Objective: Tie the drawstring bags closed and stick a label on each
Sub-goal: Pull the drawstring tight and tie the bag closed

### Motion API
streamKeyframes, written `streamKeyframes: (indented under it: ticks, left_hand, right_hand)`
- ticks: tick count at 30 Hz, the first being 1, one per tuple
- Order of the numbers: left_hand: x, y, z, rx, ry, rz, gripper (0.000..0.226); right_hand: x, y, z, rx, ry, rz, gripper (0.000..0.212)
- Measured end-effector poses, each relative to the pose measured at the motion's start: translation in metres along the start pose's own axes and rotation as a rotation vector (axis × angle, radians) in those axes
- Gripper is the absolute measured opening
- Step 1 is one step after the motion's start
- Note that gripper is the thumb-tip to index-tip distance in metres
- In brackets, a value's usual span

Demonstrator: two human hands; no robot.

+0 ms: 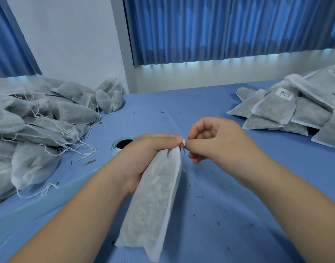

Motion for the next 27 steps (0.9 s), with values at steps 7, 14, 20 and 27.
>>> streamKeyframes:
  ticks: [7, 14, 20, 27]
  left_hand:
    - [-0.0017, -0.0015, -0.0010, -0.021, -0.006, 0.060, 0.016]
    - [-0.0027, -0.0004, -0.0003, -0.076, -0.049, 0.152, 0.026]
    - [-0.0017, -0.0011, -0.0007, -0.038, -0.080, 0.164, 0.028]
    - [-0.0007, -0.0007, -0.0031, 0.046, -0.083, 0.169, 0.023]
  right_hand:
    - [-0.0017, -0.0024, -0.0025, -0.319, 0.118, 0.105, 0.015]
    - [-0.0069, 0.0006, -0.0074, -0.373, 0.195, 0.168, 0.013]
    - [-0.0069, -0.0030, -0.0045, -0.435, 0.191, 0.154, 0.011]
    - [-0.0050, -0.0029, -0.0014, -0.513, 0.132, 0.184, 0.018]
Point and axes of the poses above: each hand's wrist, its own x-axis towards the middle knuckle, its own y-axis out of the back of the hand, z = x × y, the point moved 3 cm from there along x, towards the middle knuckle, and after that the axes turned 10 degrees about -z, right-handed, at the moved point
